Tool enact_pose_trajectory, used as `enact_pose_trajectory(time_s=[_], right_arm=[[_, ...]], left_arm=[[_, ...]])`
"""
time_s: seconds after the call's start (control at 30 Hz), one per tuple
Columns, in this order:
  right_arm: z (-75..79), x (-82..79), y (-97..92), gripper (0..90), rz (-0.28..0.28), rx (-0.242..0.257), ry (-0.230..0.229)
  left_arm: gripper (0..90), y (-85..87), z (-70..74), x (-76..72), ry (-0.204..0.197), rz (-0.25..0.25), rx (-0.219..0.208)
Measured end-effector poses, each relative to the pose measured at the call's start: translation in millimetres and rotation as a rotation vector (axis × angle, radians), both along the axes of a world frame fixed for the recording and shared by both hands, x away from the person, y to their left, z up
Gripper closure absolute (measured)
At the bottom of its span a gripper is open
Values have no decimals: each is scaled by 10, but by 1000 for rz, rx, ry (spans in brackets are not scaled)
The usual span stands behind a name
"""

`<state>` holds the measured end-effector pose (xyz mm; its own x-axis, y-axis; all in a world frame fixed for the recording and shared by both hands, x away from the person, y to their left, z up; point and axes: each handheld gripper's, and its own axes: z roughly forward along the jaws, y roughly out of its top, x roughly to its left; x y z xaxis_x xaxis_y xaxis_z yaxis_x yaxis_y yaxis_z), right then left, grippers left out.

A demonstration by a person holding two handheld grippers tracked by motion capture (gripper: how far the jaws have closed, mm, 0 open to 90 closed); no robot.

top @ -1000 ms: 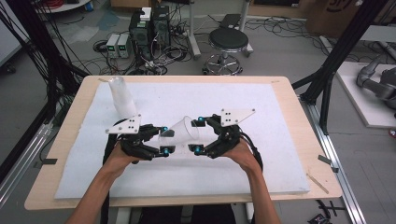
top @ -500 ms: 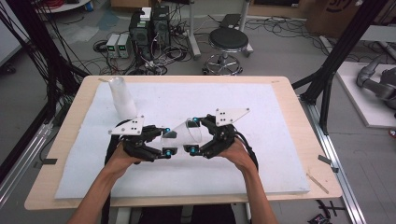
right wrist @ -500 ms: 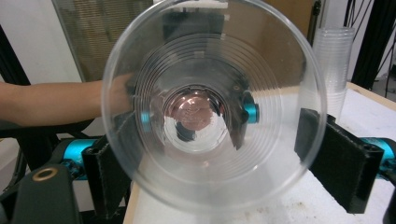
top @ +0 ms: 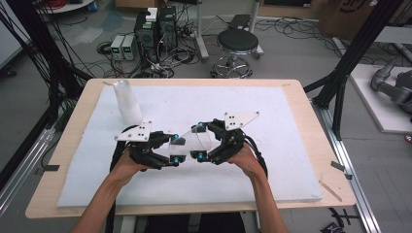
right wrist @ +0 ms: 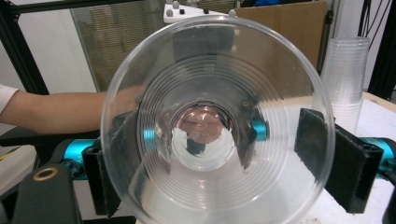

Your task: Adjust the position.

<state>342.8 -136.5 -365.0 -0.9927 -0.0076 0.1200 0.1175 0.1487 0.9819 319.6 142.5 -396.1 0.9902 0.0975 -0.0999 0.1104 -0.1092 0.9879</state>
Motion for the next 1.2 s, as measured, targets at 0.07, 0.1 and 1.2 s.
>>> enact_pose_trajectory(time_s=[0.07, 0.1, 1.2], right_arm=[[2, -1, 0, 185, 7, 1, -5], [5, -6, -3, 214, 13, 4, -3], [22, -11, -22, 290, -7, -10, -32]], left_arm=[[419, -1, -1, 0, 1, 1, 1], [419, 2, -1, 3, 0, 0, 1], [17, 34, -12, -17, 37, 100, 94]])
